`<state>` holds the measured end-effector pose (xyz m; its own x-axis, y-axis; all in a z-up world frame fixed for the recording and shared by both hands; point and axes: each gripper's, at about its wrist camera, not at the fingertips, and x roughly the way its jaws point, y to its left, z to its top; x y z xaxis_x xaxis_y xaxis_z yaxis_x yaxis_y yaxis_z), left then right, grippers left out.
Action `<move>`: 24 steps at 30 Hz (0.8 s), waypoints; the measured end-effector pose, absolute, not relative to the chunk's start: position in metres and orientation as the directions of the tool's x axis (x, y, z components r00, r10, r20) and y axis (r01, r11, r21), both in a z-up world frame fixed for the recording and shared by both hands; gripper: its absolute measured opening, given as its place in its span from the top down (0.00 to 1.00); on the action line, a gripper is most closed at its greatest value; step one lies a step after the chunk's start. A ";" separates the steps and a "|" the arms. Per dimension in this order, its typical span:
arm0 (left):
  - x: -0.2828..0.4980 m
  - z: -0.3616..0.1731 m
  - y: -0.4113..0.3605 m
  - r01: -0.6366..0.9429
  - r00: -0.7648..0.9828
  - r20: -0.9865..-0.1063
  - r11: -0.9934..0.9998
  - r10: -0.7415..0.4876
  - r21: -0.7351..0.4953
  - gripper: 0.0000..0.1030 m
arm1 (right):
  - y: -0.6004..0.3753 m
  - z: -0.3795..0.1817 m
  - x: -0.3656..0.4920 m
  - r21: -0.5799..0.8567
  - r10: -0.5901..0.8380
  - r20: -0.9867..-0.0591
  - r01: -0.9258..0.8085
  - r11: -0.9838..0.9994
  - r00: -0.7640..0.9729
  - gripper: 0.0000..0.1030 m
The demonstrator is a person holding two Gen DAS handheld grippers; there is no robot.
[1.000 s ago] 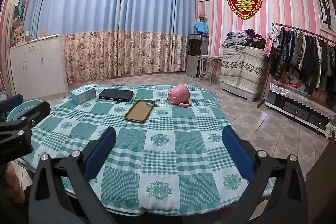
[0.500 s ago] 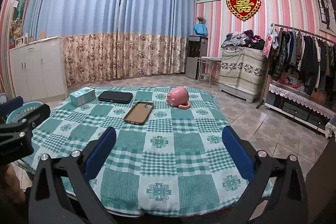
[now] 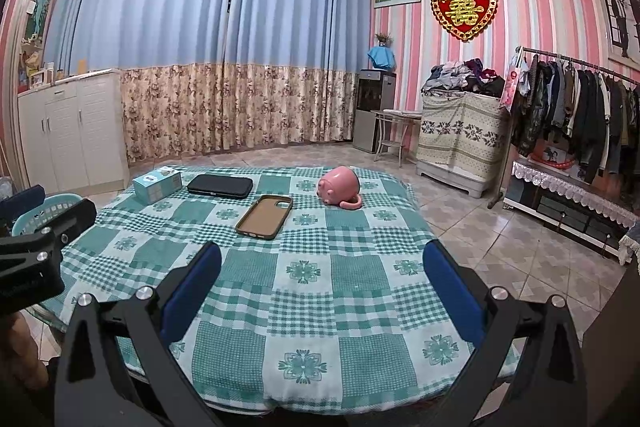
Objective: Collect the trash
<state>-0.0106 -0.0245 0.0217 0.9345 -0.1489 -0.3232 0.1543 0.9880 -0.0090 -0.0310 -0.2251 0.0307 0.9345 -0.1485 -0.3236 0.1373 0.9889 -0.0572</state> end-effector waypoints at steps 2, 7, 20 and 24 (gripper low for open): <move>-0.011 0.022 -0.025 0.154 0.935 -0.323 0.988 -0.148 -0.007 0.05 | -0.225 0.031 -0.032 -0.058 -0.148 -0.323 0.137 0.989 0.935 0.04; -0.012 0.021 -0.026 0.153 0.935 -0.323 0.988 -0.148 -0.009 0.05 | -0.225 0.031 -0.032 -0.058 -0.149 -0.323 0.138 0.989 0.934 0.04; -0.012 0.024 -0.027 0.151 0.934 -0.324 0.988 -0.149 -0.018 0.05 | -0.224 0.031 -0.032 -0.058 -0.150 -0.323 0.138 0.989 0.935 0.04; -0.011 0.024 -0.028 0.147 0.935 -0.324 0.989 -0.144 -0.013 0.05 | -0.226 0.031 -0.031 -0.055 -0.150 -0.321 0.139 0.989 0.935 0.04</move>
<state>-0.0108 -0.0275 0.0241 0.9351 -0.1437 -0.3241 0.1474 0.9890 -0.0130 -0.0312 -0.2256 0.0307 0.9353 -0.1495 -0.3208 0.1391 0.9887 -0.0554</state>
